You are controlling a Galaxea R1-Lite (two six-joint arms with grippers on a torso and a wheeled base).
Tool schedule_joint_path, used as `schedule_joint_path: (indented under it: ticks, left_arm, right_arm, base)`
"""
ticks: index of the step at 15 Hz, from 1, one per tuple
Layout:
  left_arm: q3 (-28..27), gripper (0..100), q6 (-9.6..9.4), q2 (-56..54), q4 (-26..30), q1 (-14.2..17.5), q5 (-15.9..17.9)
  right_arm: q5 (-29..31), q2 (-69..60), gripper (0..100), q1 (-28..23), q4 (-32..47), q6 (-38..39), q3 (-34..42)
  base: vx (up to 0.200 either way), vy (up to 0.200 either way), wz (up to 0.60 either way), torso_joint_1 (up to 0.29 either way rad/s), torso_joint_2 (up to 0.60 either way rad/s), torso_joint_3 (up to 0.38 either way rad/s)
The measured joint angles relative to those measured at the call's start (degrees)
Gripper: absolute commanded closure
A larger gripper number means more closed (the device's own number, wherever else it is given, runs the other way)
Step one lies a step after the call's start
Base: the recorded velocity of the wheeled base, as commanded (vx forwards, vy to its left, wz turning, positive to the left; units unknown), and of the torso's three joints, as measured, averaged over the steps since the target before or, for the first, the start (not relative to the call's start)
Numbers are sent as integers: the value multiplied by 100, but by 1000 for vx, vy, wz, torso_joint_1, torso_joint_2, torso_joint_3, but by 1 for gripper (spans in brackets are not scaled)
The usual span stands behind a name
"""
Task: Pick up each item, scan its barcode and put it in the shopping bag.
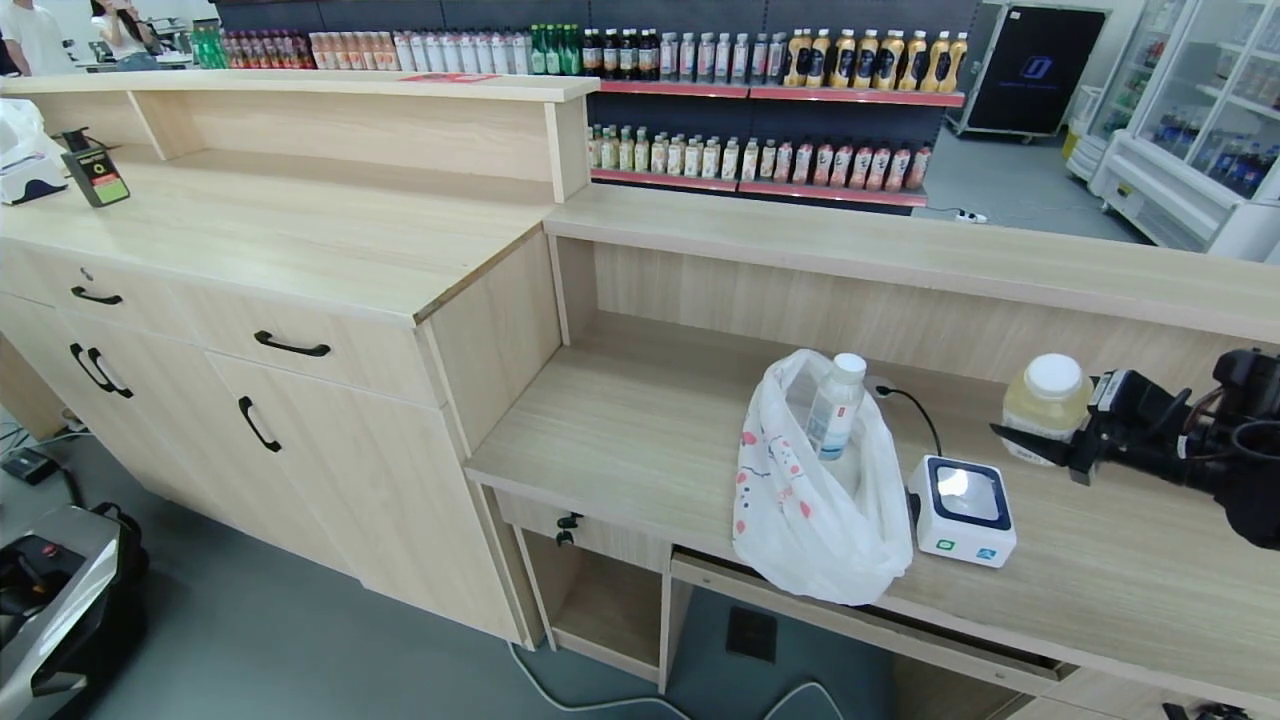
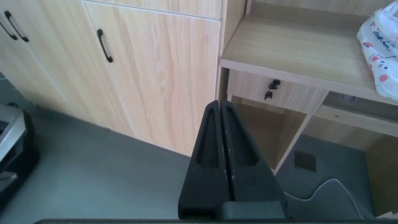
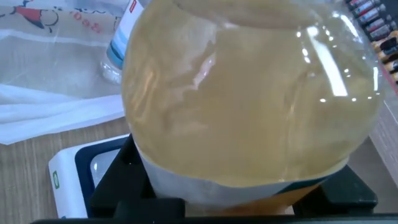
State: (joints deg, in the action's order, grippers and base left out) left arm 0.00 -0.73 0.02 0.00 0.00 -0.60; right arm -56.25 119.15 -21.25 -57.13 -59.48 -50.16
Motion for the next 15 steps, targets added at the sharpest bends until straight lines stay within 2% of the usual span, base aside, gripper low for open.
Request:
schedule_joint_path:
  ticks: [6, 15]
  left_arm:
    - [0, 100, -2, 0, 0, 0, 0]
    - [0, 100, 0, 0, 0, 0, 0]
  right_arm:
    - [-196, 502, 100, 35, -188, -88, -356]
    - [-295, 866, 100, 30, -183, -361, -405]
  base:
    - [0, 0, 0, 0, 0, 0]
    - [0, 0, 0, 0, 0, 0]
